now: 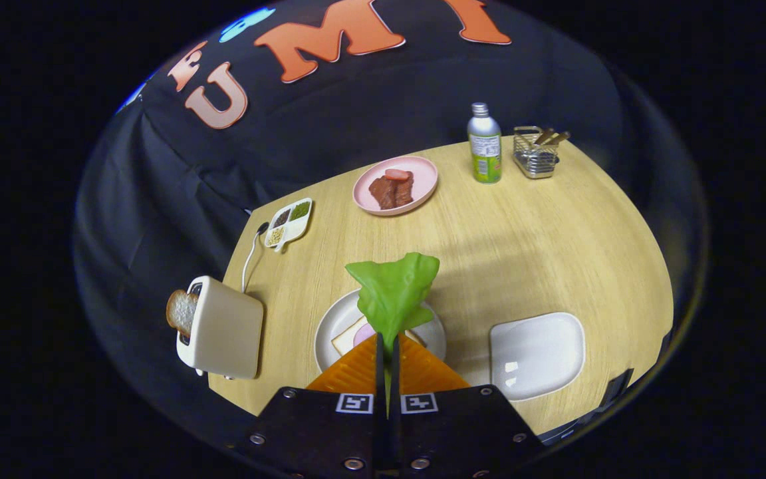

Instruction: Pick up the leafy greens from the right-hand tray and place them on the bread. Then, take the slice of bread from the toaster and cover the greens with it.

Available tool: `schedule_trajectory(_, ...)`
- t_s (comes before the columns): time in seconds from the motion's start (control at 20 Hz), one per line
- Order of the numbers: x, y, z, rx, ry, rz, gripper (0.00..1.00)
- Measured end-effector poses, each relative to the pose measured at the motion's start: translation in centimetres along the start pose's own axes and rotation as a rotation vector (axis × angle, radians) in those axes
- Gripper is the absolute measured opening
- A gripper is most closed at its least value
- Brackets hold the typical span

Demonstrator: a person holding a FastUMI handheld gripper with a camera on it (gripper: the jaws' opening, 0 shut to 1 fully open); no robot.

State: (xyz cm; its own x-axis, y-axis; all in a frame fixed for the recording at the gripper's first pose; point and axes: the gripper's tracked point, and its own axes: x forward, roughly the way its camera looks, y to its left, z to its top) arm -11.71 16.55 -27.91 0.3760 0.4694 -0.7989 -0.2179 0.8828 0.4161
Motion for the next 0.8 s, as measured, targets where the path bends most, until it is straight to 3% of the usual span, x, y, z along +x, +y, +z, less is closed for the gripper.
schedule_trajectory(0.4,5.5,4.4,-3.7,-0.107,0.151,0.046,0.01)
schedule_trajectory(0.8,8.6,3.0,-4.5,-0.180,0.197,0.000,0.03)
